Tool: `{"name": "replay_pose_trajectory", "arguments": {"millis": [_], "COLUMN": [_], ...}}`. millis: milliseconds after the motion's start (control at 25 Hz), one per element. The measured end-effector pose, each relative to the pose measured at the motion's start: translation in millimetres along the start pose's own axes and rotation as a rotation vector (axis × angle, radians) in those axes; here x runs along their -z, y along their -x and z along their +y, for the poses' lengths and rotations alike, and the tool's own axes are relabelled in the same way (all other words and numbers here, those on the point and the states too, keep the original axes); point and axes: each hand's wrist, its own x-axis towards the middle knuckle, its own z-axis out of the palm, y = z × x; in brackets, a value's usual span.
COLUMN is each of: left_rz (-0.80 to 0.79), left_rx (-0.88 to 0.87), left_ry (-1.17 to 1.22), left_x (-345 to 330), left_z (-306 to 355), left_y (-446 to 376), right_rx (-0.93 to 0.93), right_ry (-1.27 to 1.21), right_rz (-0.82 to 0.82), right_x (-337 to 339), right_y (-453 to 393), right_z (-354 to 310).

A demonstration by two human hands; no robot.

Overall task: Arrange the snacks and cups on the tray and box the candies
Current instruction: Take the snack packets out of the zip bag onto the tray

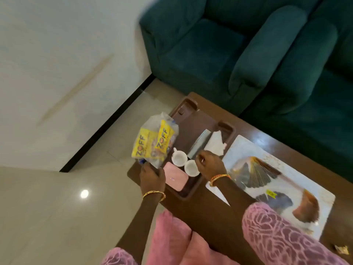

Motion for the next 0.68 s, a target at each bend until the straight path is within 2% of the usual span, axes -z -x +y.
{"name": "replay_pose_trajectory", "arguments": {"millis": [160,280,400,560,680], "left_rz": [0.068,0.02,-0.072,-0.078,-0.054], "left_rx": [0.093,0.098,0.201,0.181,0.067], "left_ry": [-0.063,-0.091,-0.029,0.006,0.072], "left_x": [19,19,12,13,22], "left_z": [-14,-20,-25,-24,-18], "left_y": [-77,-116,-141,-151,-147], "right_rx": [-0.211,-0.229,-0.241,-0.299,-0.417], "right_ry": [-0.143,-0.177,-0.139,-0.166,-0.348], "right_rz": [-0.129,-0.266,-0.344,-0.346,-0.261], "right_x": [-28,-54,-79,-95,-89], "right_y": [-114,-169,-191,-202,-205], "right_z": [-48,-69,-80,-81,-81]}}
